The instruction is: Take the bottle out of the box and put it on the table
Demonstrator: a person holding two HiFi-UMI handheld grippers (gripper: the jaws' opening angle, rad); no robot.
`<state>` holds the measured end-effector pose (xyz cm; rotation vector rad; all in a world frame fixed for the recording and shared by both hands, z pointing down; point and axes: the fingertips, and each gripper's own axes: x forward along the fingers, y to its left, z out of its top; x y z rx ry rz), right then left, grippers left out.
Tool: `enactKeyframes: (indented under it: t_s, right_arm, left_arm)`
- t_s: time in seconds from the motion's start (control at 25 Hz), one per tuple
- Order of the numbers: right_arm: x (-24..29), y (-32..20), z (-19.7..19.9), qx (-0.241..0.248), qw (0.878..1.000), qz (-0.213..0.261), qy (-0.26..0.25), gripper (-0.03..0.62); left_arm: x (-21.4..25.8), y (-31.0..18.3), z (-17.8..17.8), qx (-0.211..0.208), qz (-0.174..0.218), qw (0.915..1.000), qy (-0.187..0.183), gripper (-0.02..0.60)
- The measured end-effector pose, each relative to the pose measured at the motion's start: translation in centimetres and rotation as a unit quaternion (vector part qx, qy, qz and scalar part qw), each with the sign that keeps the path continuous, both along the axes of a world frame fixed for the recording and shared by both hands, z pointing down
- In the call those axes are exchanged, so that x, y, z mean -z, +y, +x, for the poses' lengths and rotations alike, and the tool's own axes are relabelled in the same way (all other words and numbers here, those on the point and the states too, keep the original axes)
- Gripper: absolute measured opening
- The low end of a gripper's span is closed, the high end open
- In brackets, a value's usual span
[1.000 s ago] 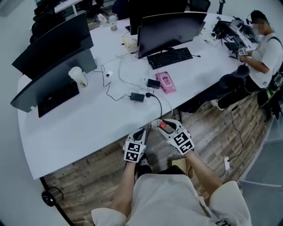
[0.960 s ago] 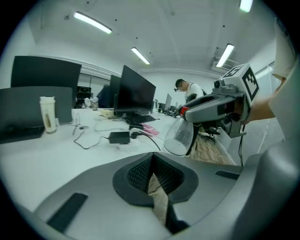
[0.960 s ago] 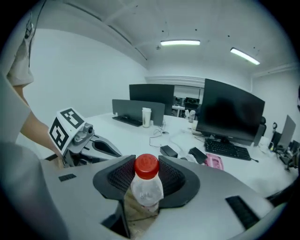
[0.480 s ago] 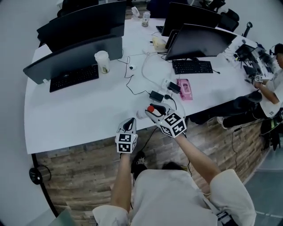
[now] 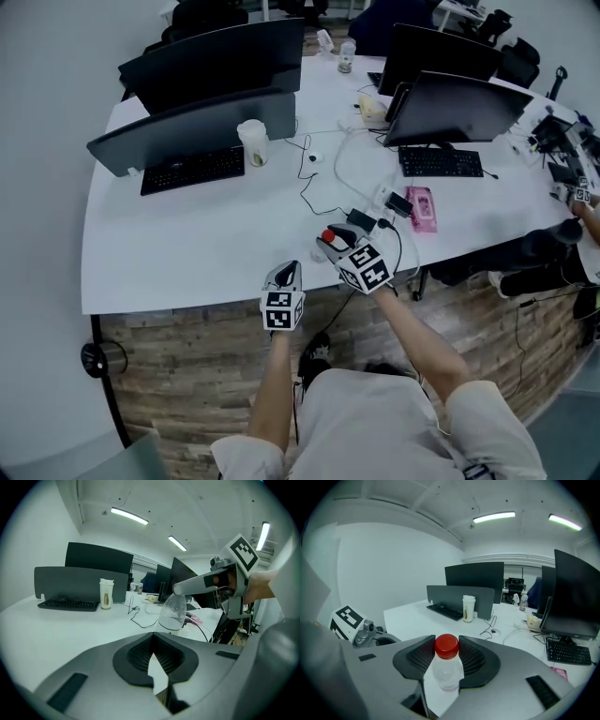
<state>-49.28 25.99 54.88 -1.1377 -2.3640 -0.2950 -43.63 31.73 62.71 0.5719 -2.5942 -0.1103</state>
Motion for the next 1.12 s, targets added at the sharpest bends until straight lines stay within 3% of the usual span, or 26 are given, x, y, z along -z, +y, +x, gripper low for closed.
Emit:
enactKeyframes:
  t_s: [0.08,0.16,0.32,0.48,0.72,1.12]
  right_arm:
    - [0.3,-0.1,-0.7,-0.009,1.000,-0.008,-0.003,0.194]
    - [0.7,0.1,-1.1,-0.017,1.000,-0.022,-0.002,0.253]
    - [2.0,-0.9,0.1,-0.035,0.998,-0.054,-0.004,0.258]
    - [2.5,-3.5,2.4,-0.057,0.995,-0.084,-0.005,0.258]
    - [0.7,-8.6,9.3,-0.096,0.991,-0.096,0.004,0.258]
    - [-1.6,-12.8,21.2,-0.132,0.981,-0.137,0.041,0.242]
  left_arm:
    - [0.1,-0.4,0.0,0.002,-0.002,1.0000,0.004,0.014]
    - [0.4,-1.0,0.2,-0.003,-0.003,1.0000,0.004,0.014]
    - [1.3,-1.9,2.1,-0.009,0.003,0.9999,0.006,0.014]
    - [1.7,-1.9,3.0,0.020,-0.006,0.9998,0.006,0.014]
    - [3.0,-2.6,7.4,0.079,0.011,0.9968,-0.003,0.015]
    - [5.3,-7.0,15.6,0.084,0.008,0.9961,-0.025,0.015]
